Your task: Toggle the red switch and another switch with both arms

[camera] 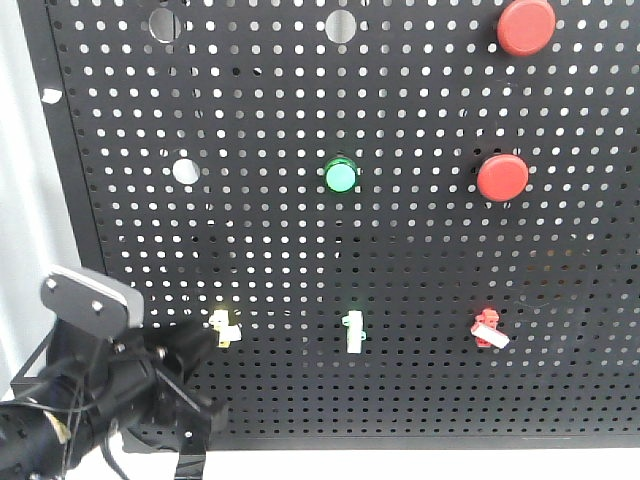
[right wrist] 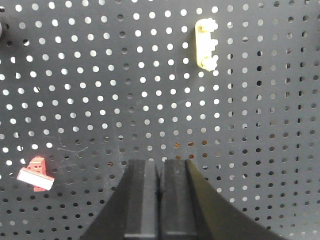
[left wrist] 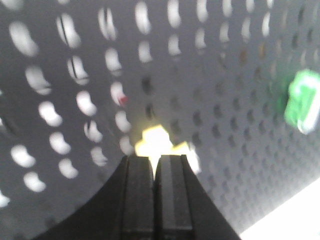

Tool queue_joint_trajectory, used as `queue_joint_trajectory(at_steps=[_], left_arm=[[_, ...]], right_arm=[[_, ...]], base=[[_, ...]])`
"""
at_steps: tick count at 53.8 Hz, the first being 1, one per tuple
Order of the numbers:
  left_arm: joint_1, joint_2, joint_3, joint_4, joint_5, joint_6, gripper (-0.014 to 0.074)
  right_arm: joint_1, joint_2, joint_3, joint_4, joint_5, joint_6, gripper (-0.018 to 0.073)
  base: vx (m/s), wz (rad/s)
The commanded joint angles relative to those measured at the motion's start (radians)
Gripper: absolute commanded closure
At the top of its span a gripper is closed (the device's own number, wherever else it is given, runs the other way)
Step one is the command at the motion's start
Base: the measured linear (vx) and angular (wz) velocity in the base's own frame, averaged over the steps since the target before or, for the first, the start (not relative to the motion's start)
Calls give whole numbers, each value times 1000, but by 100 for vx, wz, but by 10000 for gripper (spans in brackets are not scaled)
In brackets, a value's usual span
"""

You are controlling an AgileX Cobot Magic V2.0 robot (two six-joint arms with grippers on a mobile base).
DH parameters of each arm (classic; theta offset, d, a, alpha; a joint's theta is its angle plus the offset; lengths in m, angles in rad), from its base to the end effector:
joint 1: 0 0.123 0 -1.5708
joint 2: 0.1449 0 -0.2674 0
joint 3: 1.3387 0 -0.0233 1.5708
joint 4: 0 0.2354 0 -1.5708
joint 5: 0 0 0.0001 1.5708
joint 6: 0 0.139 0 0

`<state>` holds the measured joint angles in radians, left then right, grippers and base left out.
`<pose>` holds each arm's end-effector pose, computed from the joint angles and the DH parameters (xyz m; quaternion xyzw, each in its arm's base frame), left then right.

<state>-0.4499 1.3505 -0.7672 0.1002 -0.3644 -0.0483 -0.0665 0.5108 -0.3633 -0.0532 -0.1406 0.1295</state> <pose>0.3001 -0.1504 0.2795 0.1958 0.7267 -0.1454 0.6422 0.1627 -0.0098 0.3061 0.0458 0.6767 0.0063 0.7348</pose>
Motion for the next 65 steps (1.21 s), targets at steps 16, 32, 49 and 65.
queue_joint_trajectory(at_steps=[16, 32, 49, 65], left_arm=[[14, 14, -32, -55, -81, -7, 594], [-10, -34, -32, -35, -45, -11, 594], [-10, -231, -25, -44, 53, 48, 596], [-10, -364, 76, -44, 46, 48, 596]], right_arm=[[-5, 8, -35, -2, -89, -3, 566], [-5, 8, -35, -2, -89, -3, 566], [5, 35, -35, -30, -91, 30, 566], [231, 263, -82, -99, -256, 40, 566]], base=[[0, 0], [0, 0], [0, 0], [0, 0]])
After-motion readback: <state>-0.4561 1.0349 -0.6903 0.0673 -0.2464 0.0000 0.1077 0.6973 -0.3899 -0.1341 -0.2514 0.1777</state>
